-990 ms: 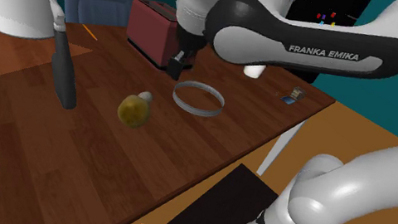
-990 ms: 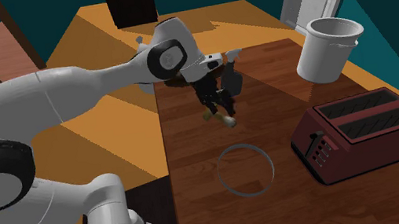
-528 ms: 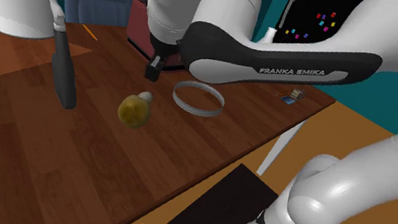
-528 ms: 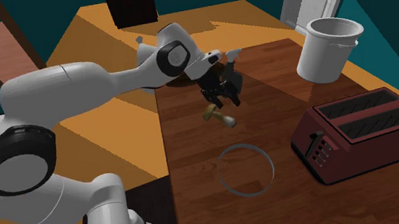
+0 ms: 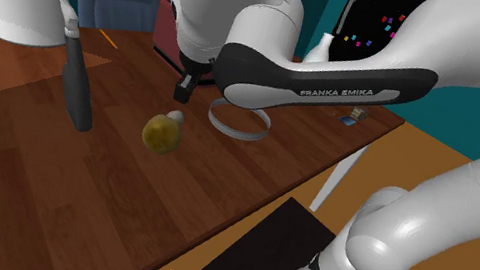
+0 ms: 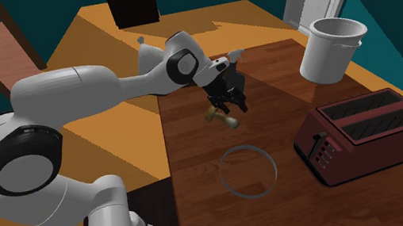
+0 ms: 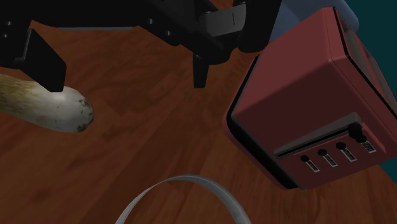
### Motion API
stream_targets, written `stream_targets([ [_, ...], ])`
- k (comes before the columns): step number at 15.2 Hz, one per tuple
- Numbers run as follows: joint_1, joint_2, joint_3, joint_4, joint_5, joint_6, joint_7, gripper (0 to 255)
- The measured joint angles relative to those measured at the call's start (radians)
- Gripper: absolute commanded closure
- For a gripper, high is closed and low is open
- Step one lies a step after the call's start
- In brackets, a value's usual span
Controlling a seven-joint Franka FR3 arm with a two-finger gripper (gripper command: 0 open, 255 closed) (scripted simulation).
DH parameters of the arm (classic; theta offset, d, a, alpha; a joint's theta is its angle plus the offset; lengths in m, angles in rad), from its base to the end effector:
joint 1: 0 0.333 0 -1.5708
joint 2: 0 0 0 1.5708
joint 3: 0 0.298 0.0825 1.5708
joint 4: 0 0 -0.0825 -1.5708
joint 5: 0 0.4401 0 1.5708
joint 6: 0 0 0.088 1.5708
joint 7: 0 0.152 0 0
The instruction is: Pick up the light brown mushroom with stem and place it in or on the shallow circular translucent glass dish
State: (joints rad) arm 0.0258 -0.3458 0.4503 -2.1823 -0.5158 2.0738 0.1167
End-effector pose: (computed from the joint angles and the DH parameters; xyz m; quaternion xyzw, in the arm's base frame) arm 0.5068 0.2201 0.4771 0.9108 0.2624 0.1735 0.2674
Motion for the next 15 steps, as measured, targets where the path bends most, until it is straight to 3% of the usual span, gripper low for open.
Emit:
stream_targets([
  [3,0.0,0.0,0.0,0.0,0.0,0.001,0.0,0],
  [4,0.0,0.0,0.0,0.0,0.0,0.001,0.0,255],
  [13,0.0,0.0,0.0,0.0,0.0,0.001,0.0,255],
  [14,0.0,0.0,0.0,0.0,0.0,0.001,0.0,0],
  [15,0.0,0.0,0.0,0.0,0.0,0.001,0.0,0],
])
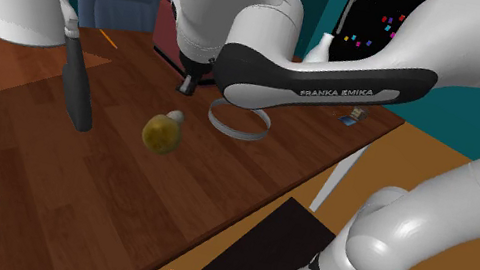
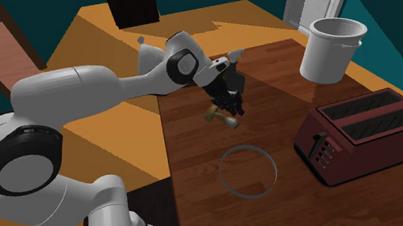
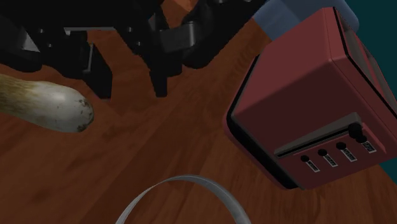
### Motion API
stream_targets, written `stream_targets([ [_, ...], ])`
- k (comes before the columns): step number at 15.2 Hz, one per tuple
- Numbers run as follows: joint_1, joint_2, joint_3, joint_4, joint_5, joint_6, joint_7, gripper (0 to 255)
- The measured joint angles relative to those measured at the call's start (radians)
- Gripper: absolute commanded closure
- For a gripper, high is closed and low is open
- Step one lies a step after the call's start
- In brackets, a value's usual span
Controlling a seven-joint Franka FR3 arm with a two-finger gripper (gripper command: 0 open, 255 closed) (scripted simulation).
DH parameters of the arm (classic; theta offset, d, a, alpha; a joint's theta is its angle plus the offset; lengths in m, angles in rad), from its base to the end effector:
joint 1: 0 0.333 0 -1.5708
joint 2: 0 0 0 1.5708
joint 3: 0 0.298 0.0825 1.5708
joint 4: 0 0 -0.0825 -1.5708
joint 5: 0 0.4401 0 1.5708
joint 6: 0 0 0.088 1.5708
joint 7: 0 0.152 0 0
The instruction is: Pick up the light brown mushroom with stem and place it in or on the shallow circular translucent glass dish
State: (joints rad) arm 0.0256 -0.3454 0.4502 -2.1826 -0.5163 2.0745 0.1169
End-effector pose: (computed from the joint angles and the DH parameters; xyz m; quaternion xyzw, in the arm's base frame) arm 0.5070 0.2199 0.4768 0.9108 0.2625 0.1735 0.2675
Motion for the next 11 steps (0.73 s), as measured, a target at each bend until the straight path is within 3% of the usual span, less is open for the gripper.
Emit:
stream_targets([
  [2,-0.03,0.062,0.063,0.07,0.026,-0.107,0.171,0],
  [5,-0.078,0.233,0.166,0.25,0.1,-0.338,0.641,0],
  [7,-0.089,0.363,0.194,0.39,0.167,-0.456,0.969,0],
  [9,-0.086,0.461,0.191,0.486,0.229,-0.507,1.233,0],
  [11,-0.084,0.48,0.186,0.49,0.251,-0.504,1.315,0],
])
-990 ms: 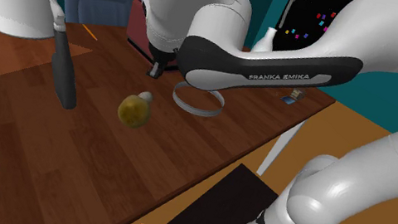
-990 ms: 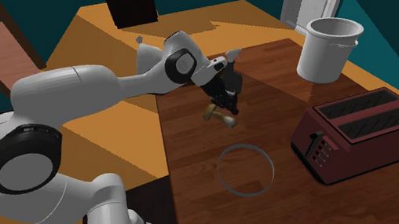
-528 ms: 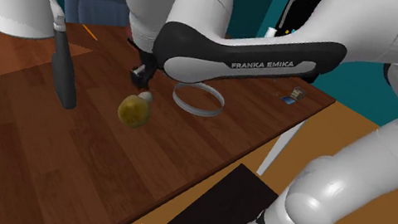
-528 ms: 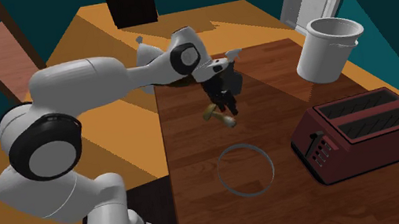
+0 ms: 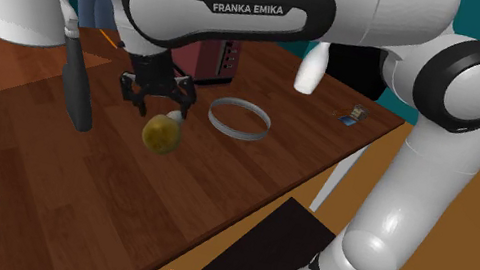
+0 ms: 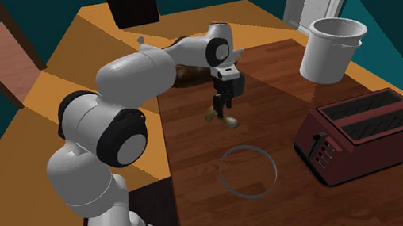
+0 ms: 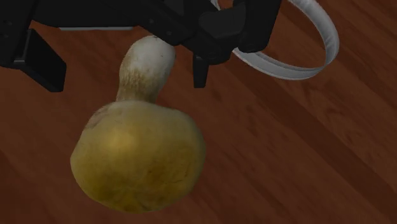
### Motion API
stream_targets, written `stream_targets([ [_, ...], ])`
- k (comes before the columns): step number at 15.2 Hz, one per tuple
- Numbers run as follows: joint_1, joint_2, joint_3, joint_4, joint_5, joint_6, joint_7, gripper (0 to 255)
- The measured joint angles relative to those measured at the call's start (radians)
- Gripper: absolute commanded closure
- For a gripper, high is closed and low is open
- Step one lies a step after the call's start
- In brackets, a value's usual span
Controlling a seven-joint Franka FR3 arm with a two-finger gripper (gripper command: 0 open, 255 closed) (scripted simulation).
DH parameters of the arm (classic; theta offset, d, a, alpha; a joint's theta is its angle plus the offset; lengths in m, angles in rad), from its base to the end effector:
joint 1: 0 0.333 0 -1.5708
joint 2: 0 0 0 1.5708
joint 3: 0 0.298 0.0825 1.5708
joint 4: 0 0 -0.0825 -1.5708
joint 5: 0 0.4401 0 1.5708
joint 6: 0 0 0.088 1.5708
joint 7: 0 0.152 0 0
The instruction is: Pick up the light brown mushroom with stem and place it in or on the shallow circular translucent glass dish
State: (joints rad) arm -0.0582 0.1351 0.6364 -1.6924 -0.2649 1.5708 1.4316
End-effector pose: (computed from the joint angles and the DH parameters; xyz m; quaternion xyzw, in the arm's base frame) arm 0.5416 0.2929 0.4336 0.9078 -0.3934 0.0163 0.1448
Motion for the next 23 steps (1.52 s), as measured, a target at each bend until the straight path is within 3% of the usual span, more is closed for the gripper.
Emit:
stream_targets([
  [6,-0.013,-0.01,-0.009,-0.084,0.013,0.075,0.025,0],
  [12,-0.014,-0.012,-0.009,-0.094,0.014,0.084,0.025,0],
  [13,-0.014,-0.012,-0.009,-0.094,0.014,0.084,0.025,255],
  [23,-0.014,-0.013,-0.009,-0.094,0.014,0.084,0.025,255],
])
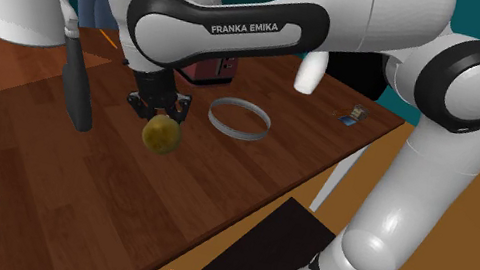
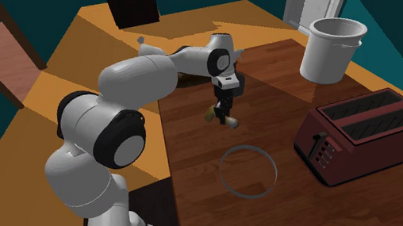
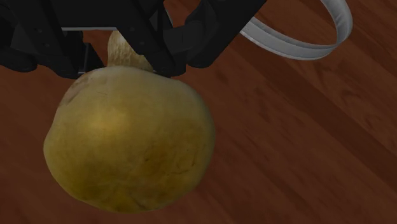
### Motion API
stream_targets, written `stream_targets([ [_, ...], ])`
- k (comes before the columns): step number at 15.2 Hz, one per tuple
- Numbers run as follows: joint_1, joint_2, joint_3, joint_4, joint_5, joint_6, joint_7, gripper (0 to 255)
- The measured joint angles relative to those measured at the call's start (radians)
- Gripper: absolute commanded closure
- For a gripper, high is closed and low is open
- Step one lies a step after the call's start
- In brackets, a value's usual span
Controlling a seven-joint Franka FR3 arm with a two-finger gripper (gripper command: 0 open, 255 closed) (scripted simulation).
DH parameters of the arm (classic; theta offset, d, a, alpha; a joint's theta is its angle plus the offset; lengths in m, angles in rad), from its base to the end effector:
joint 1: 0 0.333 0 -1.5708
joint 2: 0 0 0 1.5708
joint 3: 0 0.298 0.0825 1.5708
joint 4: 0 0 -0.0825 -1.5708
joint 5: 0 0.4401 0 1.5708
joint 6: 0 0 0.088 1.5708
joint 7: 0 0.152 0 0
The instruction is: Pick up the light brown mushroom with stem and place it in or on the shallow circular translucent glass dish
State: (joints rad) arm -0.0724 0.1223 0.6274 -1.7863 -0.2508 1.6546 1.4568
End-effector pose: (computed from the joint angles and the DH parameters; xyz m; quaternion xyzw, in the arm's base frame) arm 0.5390 0.2840 0.3970 0.9023 -0.4068 0.0127 0.1424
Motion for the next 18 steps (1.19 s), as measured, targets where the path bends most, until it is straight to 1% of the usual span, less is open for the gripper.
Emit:
stream_targets([
  [6,0.0,-0.01,0.001,0.054,0.007,-0.06,-0.014,255],
  [18,0.014,0.006,0.007,0.233,-0.001,-0.225,-0.036,255],
])
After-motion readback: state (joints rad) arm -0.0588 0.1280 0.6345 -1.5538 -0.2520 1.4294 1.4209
